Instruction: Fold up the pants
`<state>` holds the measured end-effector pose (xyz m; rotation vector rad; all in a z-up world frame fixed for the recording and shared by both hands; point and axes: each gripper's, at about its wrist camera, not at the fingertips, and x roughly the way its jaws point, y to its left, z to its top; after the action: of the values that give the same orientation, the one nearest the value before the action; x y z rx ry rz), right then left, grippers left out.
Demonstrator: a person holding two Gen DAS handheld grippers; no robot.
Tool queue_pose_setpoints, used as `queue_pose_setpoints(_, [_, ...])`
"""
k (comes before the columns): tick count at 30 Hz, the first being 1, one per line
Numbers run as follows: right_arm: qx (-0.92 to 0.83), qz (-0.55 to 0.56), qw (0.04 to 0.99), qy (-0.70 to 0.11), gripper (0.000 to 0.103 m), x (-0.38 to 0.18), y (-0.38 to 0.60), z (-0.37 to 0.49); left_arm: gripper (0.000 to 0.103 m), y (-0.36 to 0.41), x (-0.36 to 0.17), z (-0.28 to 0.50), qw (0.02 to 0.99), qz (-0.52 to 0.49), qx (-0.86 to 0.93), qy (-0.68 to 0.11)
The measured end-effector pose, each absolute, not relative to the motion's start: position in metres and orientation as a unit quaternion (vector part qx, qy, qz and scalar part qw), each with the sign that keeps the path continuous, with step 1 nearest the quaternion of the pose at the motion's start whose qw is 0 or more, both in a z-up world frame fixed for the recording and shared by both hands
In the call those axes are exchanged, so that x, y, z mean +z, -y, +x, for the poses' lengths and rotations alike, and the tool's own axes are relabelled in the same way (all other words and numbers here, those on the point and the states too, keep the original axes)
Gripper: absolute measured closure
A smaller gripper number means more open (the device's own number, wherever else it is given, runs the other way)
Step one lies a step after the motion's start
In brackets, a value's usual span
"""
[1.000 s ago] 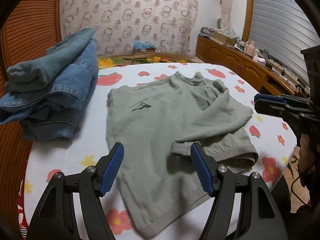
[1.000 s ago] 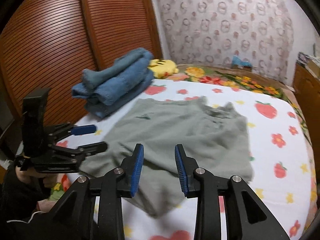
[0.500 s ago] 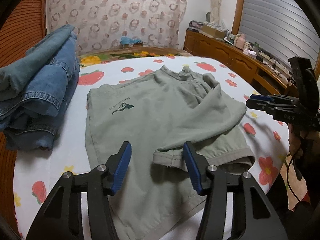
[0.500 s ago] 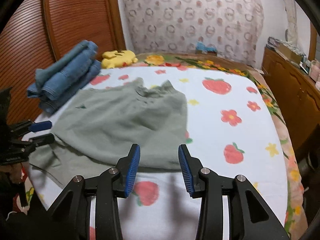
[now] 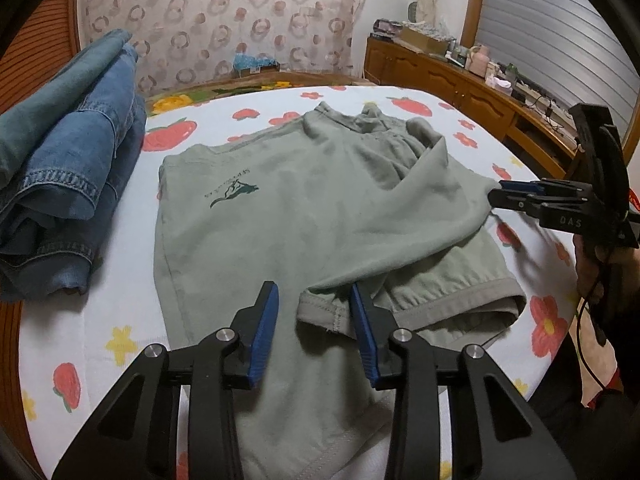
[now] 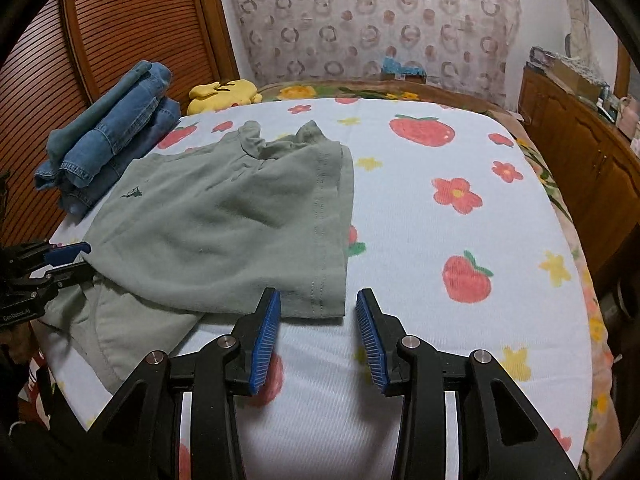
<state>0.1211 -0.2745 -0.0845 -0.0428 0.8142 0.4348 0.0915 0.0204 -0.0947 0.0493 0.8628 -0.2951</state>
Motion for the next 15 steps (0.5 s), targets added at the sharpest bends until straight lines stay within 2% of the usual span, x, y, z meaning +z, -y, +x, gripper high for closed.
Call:
queue_pose_setpoints(2, [0.212, -0.021, 0.896, -0.390, 0.065, -0.088, 0.275, 0.123, 0.069, -0.020, -0.095, 0.092, 0.897, 0.024, -0.145, -0.418])
queue_pose_setpoints(3, [0.217, -0.019, 0.895, -0.390, 0.072, -0.089, 0.276, 0.124, 0.074, -0.020, -0.095, 0.092, 0.896, 0.022, -0.146, -0.418])
queue_pose_setpoints(4, [0.221, -0.018, 0.894, -0.390, 0.085, -0.090, 0.277, 0.123, 0.079, -0.020, -0.095, 0.091, 0.896, 0.020, -0.149, -0.418])
queue_pose_setpoints(5, [0.225, -0.018, 0.893, -0.390, 0.090, -0.090, 0.277, 0.124, 0.080, -0.019, -0.095, 0.091, 0.896, 0.018, -0.150, -0.418])
queue_pose_setpoints(6, [0.227, -0.019, 0.893, -0.387, 0.093, -0.091, 0.277, 0.124, 0.085, -0.019, -0.095, 0.091, 0.896, 0.018, -0.150, -0.417])
queue_pose_setpoints(9, [0.234, -0.025, 0.896, -0.376, 0.096, -0.086, 0.275, 0.123, 0.094, -0.020, -0.092, 0.087, 0.900, 0.013, -0.151, -0.409])
queue_pose_setpoints(15, [0.248, -0.029, 0.911, -0.329, 0.096, -0.050, 0.270, 0.126, 0.096, -0.027, -0.063, 0.062, 0.914, -0.010, -0.168, -0.370])
